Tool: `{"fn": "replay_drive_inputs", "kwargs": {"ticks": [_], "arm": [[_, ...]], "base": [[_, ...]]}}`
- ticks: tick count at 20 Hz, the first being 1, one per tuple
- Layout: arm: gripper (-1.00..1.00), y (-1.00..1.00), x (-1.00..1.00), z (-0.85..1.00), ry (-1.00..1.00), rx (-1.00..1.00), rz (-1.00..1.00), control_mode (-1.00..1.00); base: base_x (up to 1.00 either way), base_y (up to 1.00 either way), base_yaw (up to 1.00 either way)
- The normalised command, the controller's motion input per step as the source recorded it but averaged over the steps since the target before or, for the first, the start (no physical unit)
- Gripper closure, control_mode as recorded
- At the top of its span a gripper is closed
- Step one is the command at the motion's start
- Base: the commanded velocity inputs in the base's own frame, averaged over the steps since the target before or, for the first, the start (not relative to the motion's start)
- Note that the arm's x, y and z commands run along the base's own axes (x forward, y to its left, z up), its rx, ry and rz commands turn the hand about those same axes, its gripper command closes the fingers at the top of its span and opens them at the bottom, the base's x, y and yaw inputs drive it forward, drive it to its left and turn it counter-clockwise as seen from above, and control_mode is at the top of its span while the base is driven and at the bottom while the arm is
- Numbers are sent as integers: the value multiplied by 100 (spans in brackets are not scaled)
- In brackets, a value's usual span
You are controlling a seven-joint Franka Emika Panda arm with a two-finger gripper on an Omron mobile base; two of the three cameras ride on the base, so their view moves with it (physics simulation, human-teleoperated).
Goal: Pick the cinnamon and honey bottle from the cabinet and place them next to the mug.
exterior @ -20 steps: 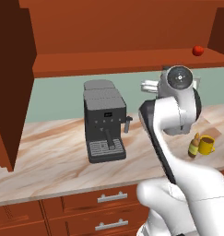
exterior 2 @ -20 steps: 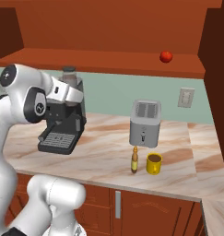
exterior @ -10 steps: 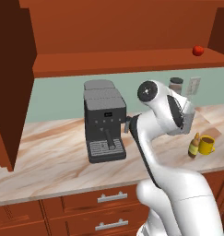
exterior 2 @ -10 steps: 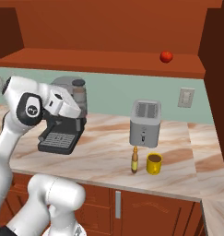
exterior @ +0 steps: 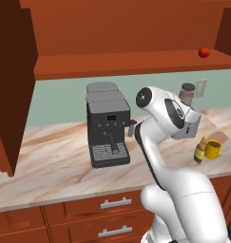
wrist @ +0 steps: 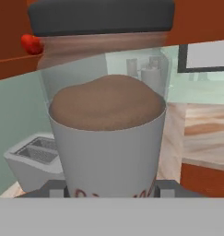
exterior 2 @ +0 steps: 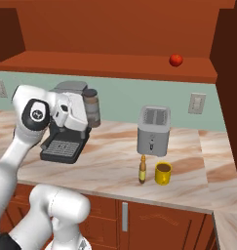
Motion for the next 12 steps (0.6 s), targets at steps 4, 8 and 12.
{"fn": "replay_drive_inputs", "kwargs": {"ticks": [4, 8, 12], "arm": [[100, -8, 2, -23, 0, 0, 0, -100], [100, -6, 8, -54, 5, 0, 0, -100], [100, -4, 2, -65, 7, 0, 0, -100]], "base": [[0, 0, 0], [0, 0, 0], [0, 0, 0]]}}
